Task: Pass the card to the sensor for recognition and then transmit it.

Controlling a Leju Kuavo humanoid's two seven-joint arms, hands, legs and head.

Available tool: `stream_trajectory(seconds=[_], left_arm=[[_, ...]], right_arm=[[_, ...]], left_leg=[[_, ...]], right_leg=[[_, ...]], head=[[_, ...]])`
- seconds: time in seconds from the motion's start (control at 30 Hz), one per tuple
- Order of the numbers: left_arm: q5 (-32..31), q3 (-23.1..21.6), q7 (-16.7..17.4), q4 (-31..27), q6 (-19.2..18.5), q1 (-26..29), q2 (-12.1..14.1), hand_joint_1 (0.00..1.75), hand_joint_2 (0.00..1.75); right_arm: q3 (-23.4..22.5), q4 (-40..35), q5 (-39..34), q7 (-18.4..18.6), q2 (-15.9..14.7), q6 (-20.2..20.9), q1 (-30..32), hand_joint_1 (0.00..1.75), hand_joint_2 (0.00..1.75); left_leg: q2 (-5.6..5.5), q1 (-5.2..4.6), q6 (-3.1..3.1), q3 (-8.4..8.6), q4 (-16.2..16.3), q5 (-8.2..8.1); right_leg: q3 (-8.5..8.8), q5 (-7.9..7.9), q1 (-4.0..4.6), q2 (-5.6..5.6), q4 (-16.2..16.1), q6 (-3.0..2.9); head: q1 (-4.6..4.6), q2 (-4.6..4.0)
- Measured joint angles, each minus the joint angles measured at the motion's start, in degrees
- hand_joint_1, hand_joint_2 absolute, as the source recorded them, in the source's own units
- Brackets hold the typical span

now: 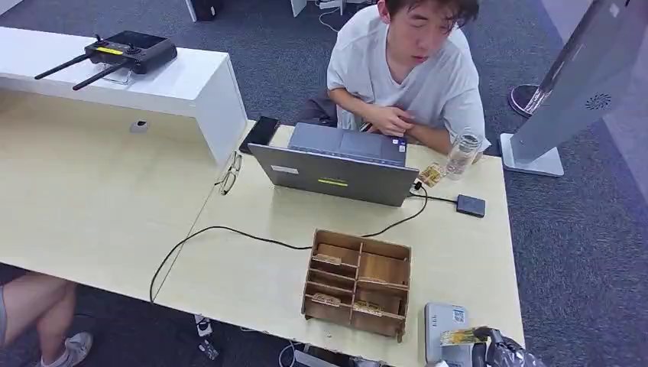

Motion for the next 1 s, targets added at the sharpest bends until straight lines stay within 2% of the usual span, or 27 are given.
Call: stream_trajectory(seconds=[0.13,0.3,0.47,0.57,0.73,1.0], left_arm=[[-0.02,0.0,0.04,0.0,0.0,-0.02,0.02,0.0,0.0],[-0.15,0.0,0.07,0.0,0.02,-0.03,0.09,0.0,0.0],[-0.24,0.0,0.07,0.0,0.11,-0.04,0.11,0.0,0.0],[-0.24,0.0,0.07,0.0,0.13,-0.04,0.11,0.0,0.0],[-0.39,0.0,0.07,0.0,0.15,-0.06,0.11,0.0,0.0],[-0.48,0.02,0.07,0.0,0.17,-0.09,0.13,0.0,0.0]], right_arm=[[-3.3,0.35,3.79,-1.58,1.62,-0.02,0.0,1.75,1.75],[-6.33,0.35,8.72,-1.38,3.12,-0.02,0.3,1.75,1.75],[-6.69,0.37,12.42,2.34,4.72,-0.02,1.03,1.75,1.75],[-6.53,0.37,13.99,4.52,5.9,-0.02,1.56,1.75,1.75],[-4.39,1.42,13.64,8.42,5.83,-0.02,1.6,1.75,1.75],[0.36,3.15,12.31,10.6,4.61,-0.02,1.44,1.75,1.75]], left_leg=[[0.0,0.0,0.0,0.0,0.0,0.0],[0.0,0.0,0.0,0.0,0.0,0.0],[0.0,0.01,0.0,0.0,0.0,0.0],[0.0,0.01,0.0,0.0,-0.01,0.0],[0.0,0.01,0.0,-0.01,-0.02,0.0],[0.0,0.01,0.0,-0.02,-0.01,-0.01]], right_leg=[[0.0,0.0,0.0,0.0,0.0,0.0],[0.0,0.0,0.0,0.0,0.0,0.0],[-0.01,-0.03,0.01,0.0,0.0,-0.04],[-0.01,-0.04,0.01,0.0,0.01,-0.06],[-0.01,-0.05,0.01,0.0,0.01,-0.06],[-0.01,-0.05,0.0,0.0,0.01,-0.06]], head=[[0.0,0.0],[0.02,0.0],[0.02,0.0],[0.0,0.0],[0.02,0.0],[0.0,0.0]])
